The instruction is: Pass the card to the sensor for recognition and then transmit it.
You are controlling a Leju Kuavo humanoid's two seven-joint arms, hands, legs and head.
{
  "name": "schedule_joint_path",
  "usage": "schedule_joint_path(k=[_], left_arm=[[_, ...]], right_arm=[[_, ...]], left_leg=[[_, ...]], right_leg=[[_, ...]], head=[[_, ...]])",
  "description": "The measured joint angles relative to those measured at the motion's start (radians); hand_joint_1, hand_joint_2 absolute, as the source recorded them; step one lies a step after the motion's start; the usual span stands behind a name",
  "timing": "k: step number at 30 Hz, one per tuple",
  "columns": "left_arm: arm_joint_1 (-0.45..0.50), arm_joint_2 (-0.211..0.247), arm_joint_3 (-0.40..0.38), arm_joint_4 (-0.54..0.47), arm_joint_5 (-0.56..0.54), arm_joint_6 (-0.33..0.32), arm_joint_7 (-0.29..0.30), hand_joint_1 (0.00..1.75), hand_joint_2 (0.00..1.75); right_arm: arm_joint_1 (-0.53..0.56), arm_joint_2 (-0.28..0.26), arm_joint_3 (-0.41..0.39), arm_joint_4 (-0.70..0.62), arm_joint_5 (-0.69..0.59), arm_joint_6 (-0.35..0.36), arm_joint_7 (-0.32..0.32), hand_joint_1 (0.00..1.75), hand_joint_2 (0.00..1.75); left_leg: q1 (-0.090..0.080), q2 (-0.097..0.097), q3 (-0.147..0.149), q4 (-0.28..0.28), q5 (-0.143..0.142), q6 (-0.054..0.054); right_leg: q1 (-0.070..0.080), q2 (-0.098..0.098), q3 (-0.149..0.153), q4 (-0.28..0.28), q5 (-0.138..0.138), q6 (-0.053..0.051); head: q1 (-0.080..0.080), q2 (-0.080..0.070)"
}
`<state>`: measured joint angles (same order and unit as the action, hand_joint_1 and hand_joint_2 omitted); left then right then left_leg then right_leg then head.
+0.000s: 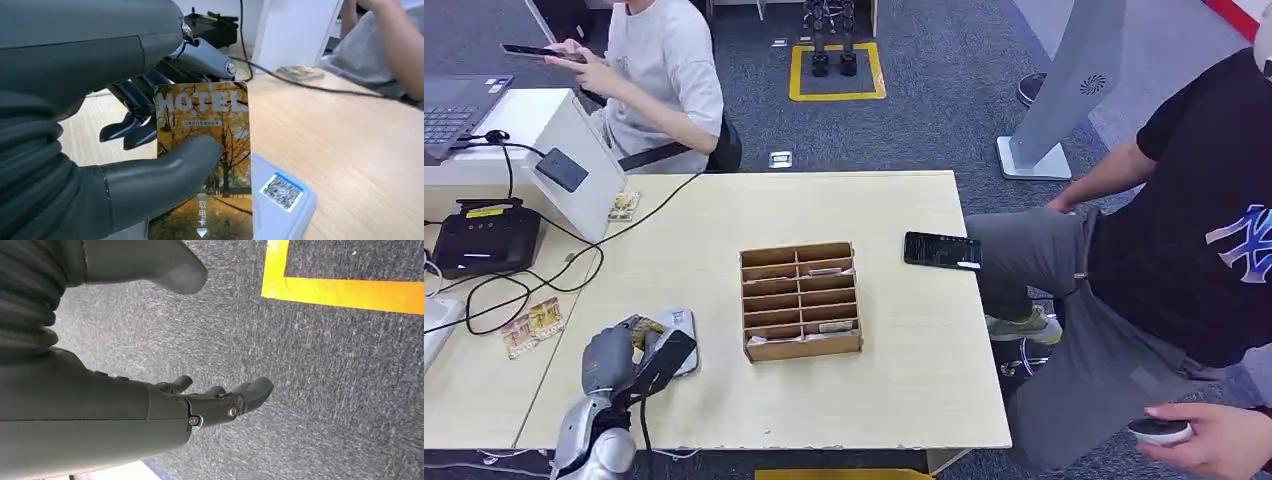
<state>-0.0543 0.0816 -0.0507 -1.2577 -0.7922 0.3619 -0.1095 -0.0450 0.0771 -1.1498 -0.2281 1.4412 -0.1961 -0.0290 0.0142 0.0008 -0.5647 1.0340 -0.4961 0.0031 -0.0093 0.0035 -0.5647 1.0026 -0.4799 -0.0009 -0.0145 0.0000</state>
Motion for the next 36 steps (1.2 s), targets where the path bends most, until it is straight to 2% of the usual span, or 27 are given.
schedule_joint_path(k=[2,25,28,33,35,36], left_arm=[[-0.001,0.0,0.0,0.041,-0.061,0.033,0.025,1.75,1.75],[-0.007,0.001,0.0,0.065,-0.083,0.044,0.026,1.75,1.75],[-0.007,0.002,0.0,0.068,-0.13,0.068,0.042,1.75,1.75],[-0.008,0.002,0.0,0.071,-0.151,0.069,0.049,1.75,1.75],[-0.008,0.0,0.0,0.071,-0.117,0.041,0.021,1.75,1.75],[-0.01,-0.008,0.001,0.066,-0.036,-0.025,-0.05,1.75,1.75]], right_arm=[[0.0,0.0,0.0,0.0,0.005,0.0,-0.005,0.0,1.75],[0.0,0.0,0.0,0.0,0.012,-0.001,-0.009,0.0,1.75],[0.0,0.0,0.0,0.0,0.014,-0.001,-0.007,0.0,1.75],[0.0,0.0,0.0,0.0,0.014,-0.001,-0.008,0.0,1.75],[0.0,0.0,0.0,0.0,0.014,-0.002,-0.008,0.0,1.75],[0.0,0.0,0.0,0.0,0.014,-0.005,-0.008,0.0,1.75]], left_leg=[[0.0,0.0,0.0,0.0,0.0,0.0],[0.0,0.0,0.001,0.0,0.0,0.0],[0.0,0.0,0.001,0.0,0.0,0.0],[0.0,0.0,0.001,0.0,0.0,0.0],[0.0,0.0,0.001,0.0,0.0,0.0],[0.0,0.0,0.001,0.0,0.0,0.0]], right_leg=[[0.0,0.0,0.0,0.0,0.0,0.0],[0.0,0.0,0.0,0.0,0.0,0.0],[0.0,0.0,0.0,0.0,0.0,0.0],[0.0,0.0,0.0,0.0,0.0,0.0],[0.0,0.0,0.001,0.0,0.0,0.0],[0.0,0.0,0.001,0.0,0.0,0.0]], head=[[0.0,0.0],[0.0,0.0],[0.0,0.0],[0.0,0.0],[0.0,0.0],[0.0,0.0]])
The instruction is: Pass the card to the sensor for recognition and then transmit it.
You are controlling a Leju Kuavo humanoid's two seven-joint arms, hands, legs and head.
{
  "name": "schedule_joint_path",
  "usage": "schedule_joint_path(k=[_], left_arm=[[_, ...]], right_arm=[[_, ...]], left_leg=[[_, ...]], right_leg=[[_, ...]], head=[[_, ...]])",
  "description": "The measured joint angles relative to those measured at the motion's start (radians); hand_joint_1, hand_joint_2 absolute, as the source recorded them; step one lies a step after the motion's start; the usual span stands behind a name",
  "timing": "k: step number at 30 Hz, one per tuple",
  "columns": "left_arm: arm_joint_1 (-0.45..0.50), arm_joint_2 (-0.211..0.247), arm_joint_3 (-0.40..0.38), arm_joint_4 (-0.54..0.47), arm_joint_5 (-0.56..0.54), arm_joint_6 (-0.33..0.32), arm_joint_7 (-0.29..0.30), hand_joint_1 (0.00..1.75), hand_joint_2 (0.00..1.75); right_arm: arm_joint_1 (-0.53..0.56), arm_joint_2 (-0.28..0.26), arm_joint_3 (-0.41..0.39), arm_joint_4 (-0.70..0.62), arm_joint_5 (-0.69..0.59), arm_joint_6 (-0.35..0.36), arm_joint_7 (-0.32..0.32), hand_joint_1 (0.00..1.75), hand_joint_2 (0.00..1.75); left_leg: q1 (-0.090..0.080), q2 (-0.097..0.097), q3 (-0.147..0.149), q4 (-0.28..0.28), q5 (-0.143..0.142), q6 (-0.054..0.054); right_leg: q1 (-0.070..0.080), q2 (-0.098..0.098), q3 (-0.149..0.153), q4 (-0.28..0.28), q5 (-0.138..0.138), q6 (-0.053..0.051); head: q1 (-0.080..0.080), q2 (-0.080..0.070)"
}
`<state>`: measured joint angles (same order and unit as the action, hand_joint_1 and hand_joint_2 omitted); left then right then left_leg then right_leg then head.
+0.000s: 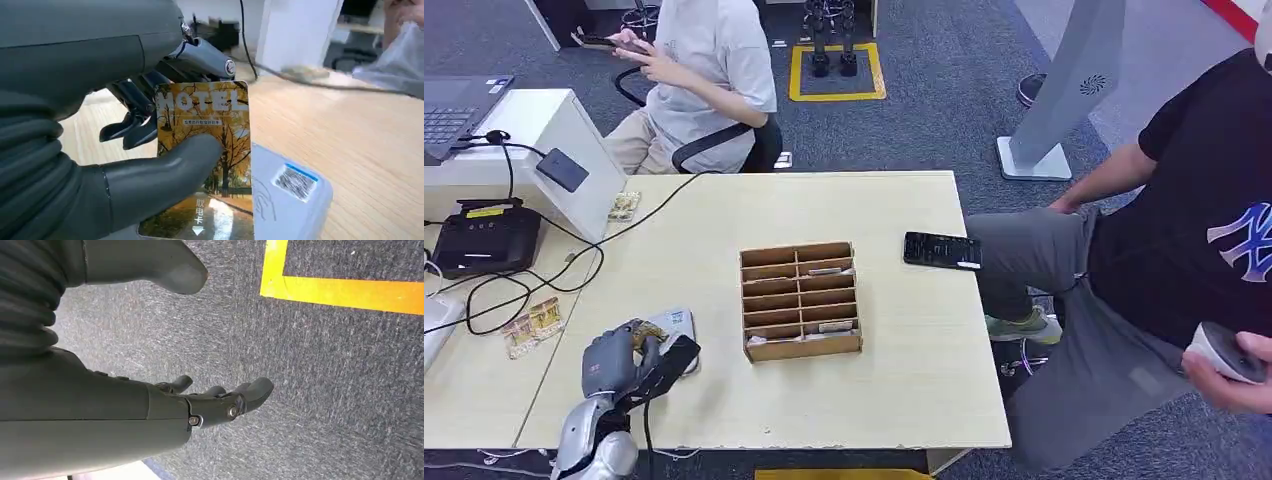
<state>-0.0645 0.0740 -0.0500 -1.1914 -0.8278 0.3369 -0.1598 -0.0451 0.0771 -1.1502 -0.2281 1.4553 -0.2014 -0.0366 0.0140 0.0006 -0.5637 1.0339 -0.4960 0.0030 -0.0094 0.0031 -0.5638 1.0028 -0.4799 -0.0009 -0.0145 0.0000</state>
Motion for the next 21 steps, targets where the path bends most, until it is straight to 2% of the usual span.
schedule_joint_path(k=[1,2,3,4,5,19,21], left_arm=[[-0.001,-0.002,0.004,-0.015,0.121,-0.079,-0.071,1.75,1.75],[0.002,-0.007,0.004,-0.039,0.289,-0.155,-0.109,1.75,1.75],[0.004,-0.013,0.004,-0.065,0.433,-0.196,-0.111,1.75,1.75],[0.004,-0.02,0.004,-0.086,0.542,-0.208,-0.105,1.75,1.75],[0.004,-0.027,0.003,-0.102,0.605,-0.217,-0.1,1.75,1.75],[0.005,-0.035,0.003,-0.166,0.582,-0.222,-0.097,1.75,1.75],[0.005,-0.036,0.003,-0.168,0.625,-0.244,-0.104,1.75,1.75]], right_arm=[[0.0,0.0,-0.001,0.0,0.0,-0.004,-0.001,0.0,1.75],[0.0,0.0,-0.001,0.0,0.0,-0.009,-0.003,0.0,1.75],[0.0,0.0,-0.002,0.0,0.001,-0.011,-0.004,0.0,1.75],[0.0,0.0,-0.003,0.0,0.001,-0.013,-0.004,0.0,1.75],[-0.001,0.0,-0.003,0.0,0.001,-0.013,-0.004,0.0,1.75],[0.0,0.0,-0.007,0.0,0.003,-0.013,-0.004,0.0,1.75],[0.0,0.0,-0.007,0.0,0.003,-0.014,-0.004,0.0,1.75]], left_leg=[[0.0,-0.001,0.0,0.0,0.0,0.0],[0.0,-0.001,0.0,0.0,0.0,0.0],[0.0,-0.001,-0.001,0.0,0.001,-0.001],[0.0,-0.001,-0.001,0.0,0.001,-0.001],[0.0,-0.001,-0.001,0.0,0.001,-0.001],[0.0,0.0,-0.001,0.0,0.001,-0.001],[0.0,0.0,-0.001,0.0,0.001,-0.001]], right_leg=[[0.0,-0.001,0.0,0.0,0.0,0.0],[0.0,-0.002,0.0,0.0,0.0,0.0],[0.0,-0.002,0.0,0.0,0.0,0.0],[0.0,-0.002,0.0,0.0,0.0,0.0],[0.0,-0.001,0.0,0.0,0.0,0.0],[0.0,0.0,-0.001,0.0,0.0,0.0],[0.0,0.0,-0.001,0.0,0.0,0.0]], head=[[0.0,0.0],[0.0,0.0],[0.0,0.0],[0.0,0.0],[0.0,0.0],[0.0,0.0],[0.0,0.0]])
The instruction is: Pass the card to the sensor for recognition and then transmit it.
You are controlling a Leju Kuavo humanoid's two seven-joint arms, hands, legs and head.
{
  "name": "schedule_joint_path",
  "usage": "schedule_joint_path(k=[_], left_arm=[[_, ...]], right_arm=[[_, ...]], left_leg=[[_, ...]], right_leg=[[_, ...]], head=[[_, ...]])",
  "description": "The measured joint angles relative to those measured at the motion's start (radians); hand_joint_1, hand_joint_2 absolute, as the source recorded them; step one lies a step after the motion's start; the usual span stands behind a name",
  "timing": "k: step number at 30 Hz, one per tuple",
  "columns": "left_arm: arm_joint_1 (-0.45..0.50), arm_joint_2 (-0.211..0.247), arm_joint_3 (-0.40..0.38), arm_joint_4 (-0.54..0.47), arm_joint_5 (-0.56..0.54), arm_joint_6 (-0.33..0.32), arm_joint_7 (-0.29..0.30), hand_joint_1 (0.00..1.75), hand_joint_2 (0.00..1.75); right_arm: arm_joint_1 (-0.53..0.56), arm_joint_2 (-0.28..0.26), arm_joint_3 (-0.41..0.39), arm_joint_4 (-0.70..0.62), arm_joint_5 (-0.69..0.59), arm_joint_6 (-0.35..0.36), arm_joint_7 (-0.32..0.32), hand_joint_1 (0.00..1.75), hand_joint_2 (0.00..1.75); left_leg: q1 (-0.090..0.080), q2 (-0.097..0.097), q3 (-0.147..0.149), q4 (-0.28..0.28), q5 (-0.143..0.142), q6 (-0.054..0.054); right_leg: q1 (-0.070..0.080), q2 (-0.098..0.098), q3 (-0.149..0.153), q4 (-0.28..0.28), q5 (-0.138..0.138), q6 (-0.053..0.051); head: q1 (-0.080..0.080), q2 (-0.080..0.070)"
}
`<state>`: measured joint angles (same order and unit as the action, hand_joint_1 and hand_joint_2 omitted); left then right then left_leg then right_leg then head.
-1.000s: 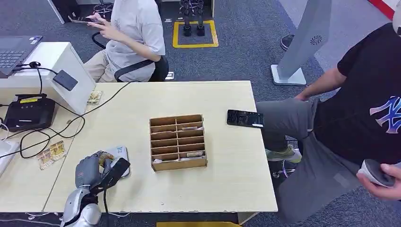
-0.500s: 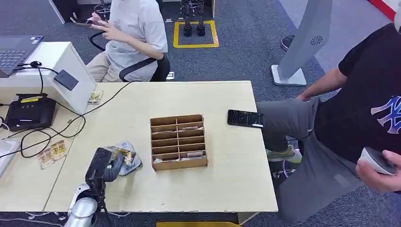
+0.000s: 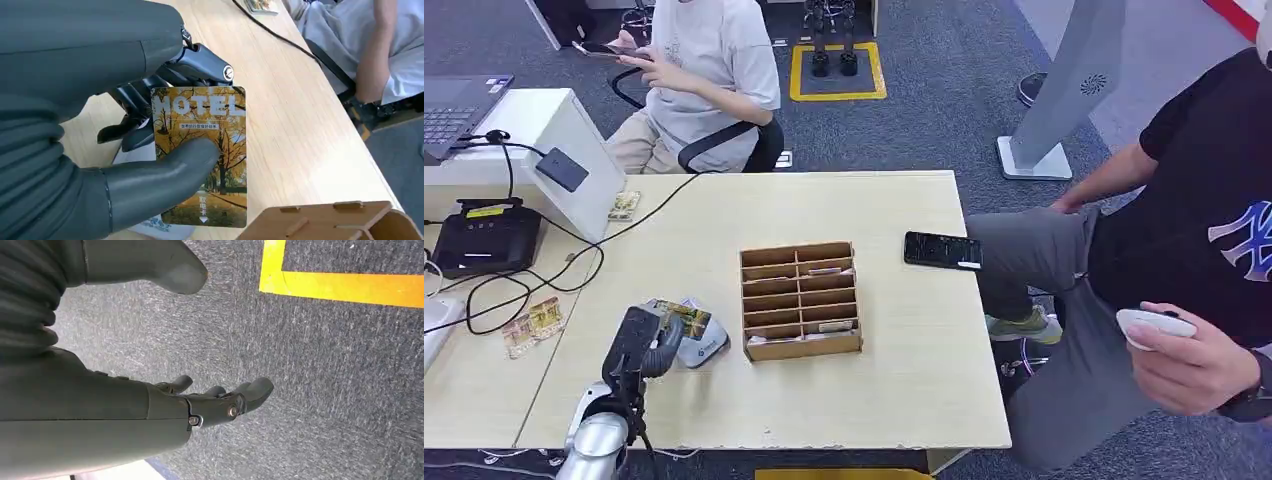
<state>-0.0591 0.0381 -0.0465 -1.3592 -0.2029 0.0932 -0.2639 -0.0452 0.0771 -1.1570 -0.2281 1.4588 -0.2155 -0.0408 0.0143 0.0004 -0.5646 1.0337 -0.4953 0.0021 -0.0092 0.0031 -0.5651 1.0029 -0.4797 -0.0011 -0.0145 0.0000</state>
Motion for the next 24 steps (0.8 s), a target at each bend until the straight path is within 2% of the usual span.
schedule_joint_path(k=[2,5,10,13,16,19,22,24], left_arm=[[-0.001,-0.001,0.0,-0.005,0.124,-0.039,-0.009,1.75,1.75],[-0.024,-0.003,0.0,-0.024,0.255,-0.044,-0.005,1.75,1.75],[-0.119,0.011,0.0,-0.029,0.289,0.004,0.004,1.75,1.75],[-0.155,0.011,0.0,-0.029,0.233,0.068,-0.032,1.75,1.75],[-0.19,0.019,-0.01,-0.029,-0.023,0.271,-0.084,1.75,1.75],[-0.241,0.048,-0.03,0.007,-0.396,0.487,-0.068,1.75,1.75],[-0.295,0.081,-0.039,0.086,-0.654,0.578,-0.058,1.75,1.75],[-0.316,0.093,-0.039,0.119,-0.712,0.588,-0.058,1.75,1.75]], right_arm=[[0.0,0.0,0.0,0.0,0.001,-0.004,-0.002,0.0,1.75],[0.0,0.0,0.0,0.0,0.007,-0.013,-0.003,0.0,1.75],[-0.002,0.0,0.0,0.0,0.018,-0.011,-0.001,0.0,1.75],[-0.002,0.0,0.0,0.001,0.024,-0.01,-0.004,0.0,1.75],[-0.003,0.0,0.007,0.001,0.041,0.004,-0.015,0.0,1.75],[-0.008,0.0,0.019,0.002,0.056,0.018,-0.017,0.0,1.75],[-0.016,0.0,0.036,0.002,0.058,0.023,-0.02,0.0,1.75],[-0.019,0.0,0.043,0.002,0.058,0.024,-0.02,0.0,1.75]], left_leg=[[0.0,0.0,0.0,0.0,0.0,0.0],[0.0,0.0,0.0,0.0,0.0,0.0],[0.0,-0.001,0.0,0.0,0.001,-0.001],[0.0,-0.001,0.0,0.0,0.001,-0.001],[0.0,0.0,0.0,0.0,0.001,-0.002],[0.0,0.0,0.0,0.0,0.001,-0.002],[0.0,0.0,0.0,0.0,0.001,-0.002],[0.0,0.0,0.0,0.0,0.002,-0.003]], right_leg=[[0.0,0.0,0.0,0.0,0.0,0.0],[0.0,0.0,0.0,0.0,0.0,0.0],[0.0,-0.001,0.0,0.001,0.001,-0.001],[0.0,-0.001,0.0,0.001,0.001,-0.001],[0.0,0.0,-0.001,0.001,0.001,-0.001],[0.0,0.0,-0.001,0.001,0.001,-0.001],[0.0,0.0,-0.001,0.001,0.001,-0.001],[0.0,0.001,-0.001,0.001,0.001,-0.001]], head=[[0.0,0.0],[0.0,0.0],[0.0,0.0],[0.0,0.0],[0.0,0.0],[0.0,0.0],[0.0,0.0],[0.0,0.0]])
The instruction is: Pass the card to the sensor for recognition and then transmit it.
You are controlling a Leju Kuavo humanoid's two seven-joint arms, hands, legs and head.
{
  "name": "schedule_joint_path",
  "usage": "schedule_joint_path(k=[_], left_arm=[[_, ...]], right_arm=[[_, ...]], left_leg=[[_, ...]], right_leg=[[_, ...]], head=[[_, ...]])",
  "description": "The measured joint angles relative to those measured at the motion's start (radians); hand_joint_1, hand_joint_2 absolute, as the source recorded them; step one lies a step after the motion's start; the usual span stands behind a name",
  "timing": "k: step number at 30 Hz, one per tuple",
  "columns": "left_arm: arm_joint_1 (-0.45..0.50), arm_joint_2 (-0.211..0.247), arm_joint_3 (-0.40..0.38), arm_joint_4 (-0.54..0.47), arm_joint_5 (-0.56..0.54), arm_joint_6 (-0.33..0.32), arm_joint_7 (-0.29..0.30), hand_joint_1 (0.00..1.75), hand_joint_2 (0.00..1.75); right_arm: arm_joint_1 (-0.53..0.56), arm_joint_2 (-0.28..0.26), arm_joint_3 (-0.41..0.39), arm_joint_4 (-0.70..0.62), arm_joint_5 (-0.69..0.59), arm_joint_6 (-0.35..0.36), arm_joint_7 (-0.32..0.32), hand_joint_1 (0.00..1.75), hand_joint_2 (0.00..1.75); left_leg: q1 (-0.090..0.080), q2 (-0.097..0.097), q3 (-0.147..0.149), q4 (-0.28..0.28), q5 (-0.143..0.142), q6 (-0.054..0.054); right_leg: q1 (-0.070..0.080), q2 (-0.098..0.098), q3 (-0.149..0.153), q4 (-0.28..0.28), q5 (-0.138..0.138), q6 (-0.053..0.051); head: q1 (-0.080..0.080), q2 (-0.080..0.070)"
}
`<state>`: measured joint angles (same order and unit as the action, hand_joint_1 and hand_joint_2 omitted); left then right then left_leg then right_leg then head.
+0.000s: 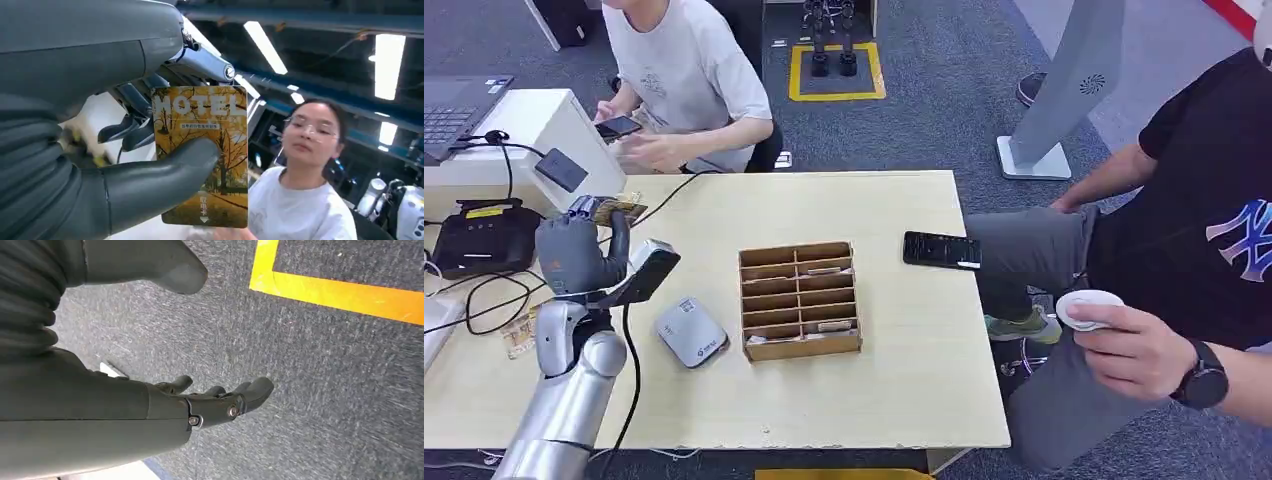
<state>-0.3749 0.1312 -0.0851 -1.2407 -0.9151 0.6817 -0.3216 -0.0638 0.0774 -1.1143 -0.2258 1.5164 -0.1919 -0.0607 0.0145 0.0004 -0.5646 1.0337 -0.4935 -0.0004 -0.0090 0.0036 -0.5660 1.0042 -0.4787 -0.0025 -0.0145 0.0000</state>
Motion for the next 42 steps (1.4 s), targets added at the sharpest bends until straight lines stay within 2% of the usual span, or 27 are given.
schedule_joint_path(k=[6,16,23,24,27,30,37,42], left_arm=[[-0.024,0.016,0.0,0.051,-0.016,0.002,0.002,1.75,1.75],[-0.06,0.005,0.017,0.091,-0.286,0.003,-0.002,1.75,1.75],[-0.082,-0.014,0.046,0.128,-0.356,0.003,-0.006,1.75,1.75],[-0.083,-0.018,0.051,0.132,-0.357,0.003,-0.012,0.0,1.75],[-0.086,-0.025,0.057,0.145,-0.351,0.004,-0.032,0.0,1.75],[-0.099,-0.031,0.056,0.174,-0.299,0.005,-0.039,0.0,1.75],[-0.117,-0.034,0.014,0.216,-0.221,0.006,0.03,0.0,1.75],[-0.123,-0.033,-0.01,0.229,-0.2,0.006,0.038,0.0,1.75]], right_arm=[[0.0,0.0,0.013,0.001,0.0,0.0,0.0,0.0,1.75],[-0.002,0.0,0.018,0.001,0.001,-0.003,-0.001,0.0,1.75],[-0.003,0.0,0.025,0.005,0.002,-0.003,-0.001,0.0,1.75],[-0.003,0.0,0.025,0.006,0.002,-0.003,-0.001,0.0,1.75],[-0.002,0.0,0.025,0.006,0.001,-0.002,-0.002,0.0,1.75],[-0.003,0.0,0.027,0.006,0.0,-0.002,-0.002,0.0,1.75],[-0.003,0.003,0.033,0.009,0.0,-0.004,-0.003,0.0,1.75],[-0.003,0.004,0.034,0.009,-0.001,-0.004,-0.003,0.0,1.75]], left_leg=[[0.0,0.0,0.0,0.0,0.0,0.0],[0.0,0.0,-0.001,0.0,0.0,0.0],[0.0,0.0,-0.001,0.0,0.0,0.0],[0.0,0.0,-0.001,0.0,0.0,0.0],[0.0,0.0,-0.002,0.0,0.0,0.0],[0.0,0.0,-0.002,0.0,0.0,0.0],[0.0,0.0,-0.002,0.0,0.0,0.0],[0.0,0.0,-0.002,0.0,0.0,0.0]], right_leg=[[0.0,0.0,0.0,0.0,0.0,0.0],[0.0,0.0,-0.001,0.0,0.0,0.0],[0.0,0.0,-0.001,0.0,0.0,-0.001],[0.0,0.0,-0.001,0.0,0.0,-0.001],[0.0,0.0,-0.002,0.0,0.0,-0.001],[0.0,0.0,-0.002,0.0,0.0,-0.001],[0.0,0.0,-0.002,0.0,0.001,-0.001],[0.0,0.0,-0.002,0.0,0.001,-0.001]], head=[[0.0,0.0],[0.0,0.0],[0.0,0.0],[0.0,0.0],[0.0,0.0],[0.0,0.0],[0.0,0.0],[0.0,0.0]])
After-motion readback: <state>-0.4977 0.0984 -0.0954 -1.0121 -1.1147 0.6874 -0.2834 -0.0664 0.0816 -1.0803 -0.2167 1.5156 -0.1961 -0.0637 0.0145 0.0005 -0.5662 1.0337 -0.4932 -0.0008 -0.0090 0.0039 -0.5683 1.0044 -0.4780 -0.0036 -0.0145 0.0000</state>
